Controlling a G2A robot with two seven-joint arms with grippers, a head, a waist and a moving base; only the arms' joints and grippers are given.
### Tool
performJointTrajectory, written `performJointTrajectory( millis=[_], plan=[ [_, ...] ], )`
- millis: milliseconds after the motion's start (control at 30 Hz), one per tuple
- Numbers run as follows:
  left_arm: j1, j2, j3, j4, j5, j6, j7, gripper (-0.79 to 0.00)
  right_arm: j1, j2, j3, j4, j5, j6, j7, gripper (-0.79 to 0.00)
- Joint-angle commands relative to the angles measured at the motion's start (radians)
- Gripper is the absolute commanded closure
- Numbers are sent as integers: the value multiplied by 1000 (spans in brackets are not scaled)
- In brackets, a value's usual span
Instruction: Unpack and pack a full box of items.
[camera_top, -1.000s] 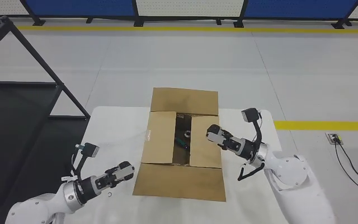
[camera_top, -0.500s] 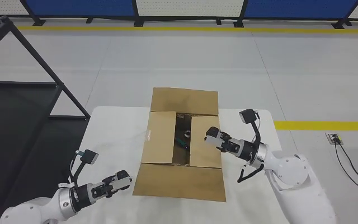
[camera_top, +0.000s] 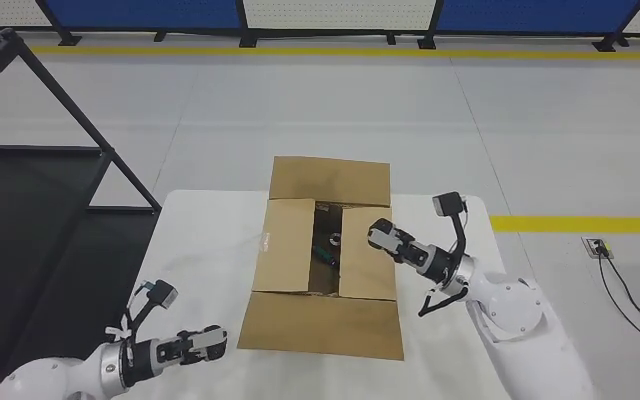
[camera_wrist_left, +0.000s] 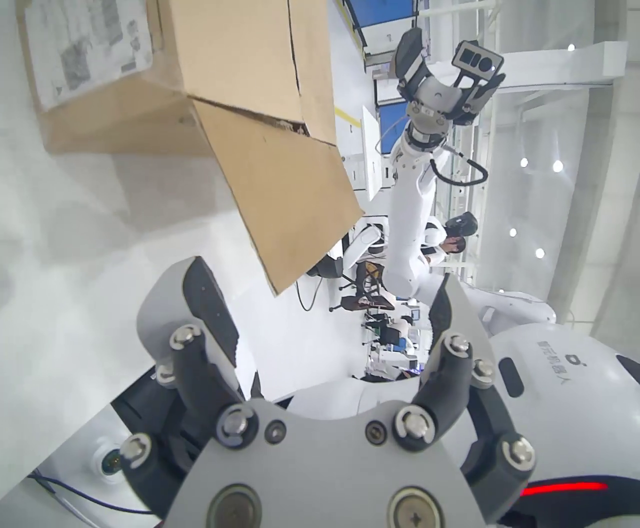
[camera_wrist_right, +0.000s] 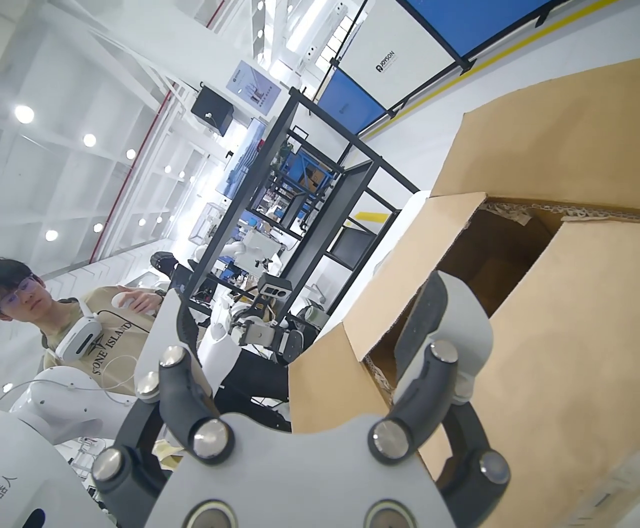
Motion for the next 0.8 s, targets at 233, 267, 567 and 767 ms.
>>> performJointTrajectory(
  millis=[233,267,567,767],
  plan=[
    [-88,8,128,89,-10,31,-4,-785,13,2,6,43,23,-58,-22,-785],
    [-101,8,148,97,-8,32,0,-785,12,3,8,50,21,-42,-18,-785],
    [-138,10,222,104,-37,2,53,-785,11,3,12,53,19,-29,-24,-785],
    [-133,16,203,85,-85,-31,76,-785,5,3,7,57,45,-18,-39,-785]
  ],
)
